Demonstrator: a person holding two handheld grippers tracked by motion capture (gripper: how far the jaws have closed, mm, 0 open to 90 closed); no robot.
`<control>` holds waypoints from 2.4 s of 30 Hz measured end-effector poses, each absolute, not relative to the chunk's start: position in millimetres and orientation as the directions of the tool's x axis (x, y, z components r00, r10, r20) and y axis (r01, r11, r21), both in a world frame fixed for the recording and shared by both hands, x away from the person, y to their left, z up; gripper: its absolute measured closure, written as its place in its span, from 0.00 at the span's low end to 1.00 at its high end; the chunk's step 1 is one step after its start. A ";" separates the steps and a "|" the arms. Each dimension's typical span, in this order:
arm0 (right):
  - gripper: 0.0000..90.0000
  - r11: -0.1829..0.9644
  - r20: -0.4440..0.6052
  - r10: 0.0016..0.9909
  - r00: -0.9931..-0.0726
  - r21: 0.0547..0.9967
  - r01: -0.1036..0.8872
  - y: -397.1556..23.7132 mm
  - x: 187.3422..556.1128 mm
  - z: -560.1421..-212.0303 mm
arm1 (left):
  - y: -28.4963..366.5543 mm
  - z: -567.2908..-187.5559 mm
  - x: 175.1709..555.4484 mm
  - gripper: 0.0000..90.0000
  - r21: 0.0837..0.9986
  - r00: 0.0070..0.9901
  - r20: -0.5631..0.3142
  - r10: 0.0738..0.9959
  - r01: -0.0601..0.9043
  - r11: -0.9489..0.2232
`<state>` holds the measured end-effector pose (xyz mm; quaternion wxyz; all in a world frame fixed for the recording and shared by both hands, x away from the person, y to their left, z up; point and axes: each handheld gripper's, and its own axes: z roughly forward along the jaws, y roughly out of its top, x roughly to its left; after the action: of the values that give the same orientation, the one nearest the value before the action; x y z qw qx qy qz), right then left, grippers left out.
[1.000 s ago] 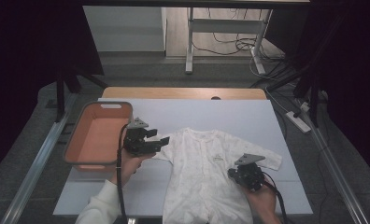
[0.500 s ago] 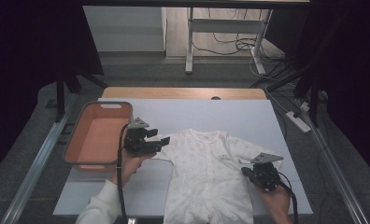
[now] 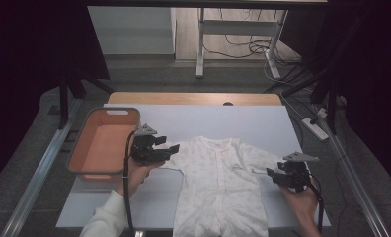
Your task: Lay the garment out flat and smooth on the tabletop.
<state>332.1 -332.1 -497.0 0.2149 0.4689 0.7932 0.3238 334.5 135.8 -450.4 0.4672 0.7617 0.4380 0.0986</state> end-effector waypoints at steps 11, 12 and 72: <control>0.67 0.409 -0.075 0.873 -0.482 0.653 0.638 -325.9 345.0 -511.2 | 136.6 -450.9 334.3 0.37 0.797 0.596 -0.260 0.760 0.576 -0.179; 0.72 0.406 -0.065 0.871 -0.487 0.655 0.638 -327.1 345.8 -511.5 | 136.7 -450.8 334.1 0.37 0.798 0.595 -0.260 0.760 0.576 -0.179; 0.43 0.486 -0.093 0.726 -0.681 0.770 0.413 -294.6 261.1 -486.5 | 144.1 -449.8 326.6 0.37 0.800 0.595 -0.255 0.763 0.572 -0.179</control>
<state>261.1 -294.6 -486.5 0.2086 0.3406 0.8363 0.3756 326.6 144.1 -449.8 0.4671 0.7610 0.4385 0.1018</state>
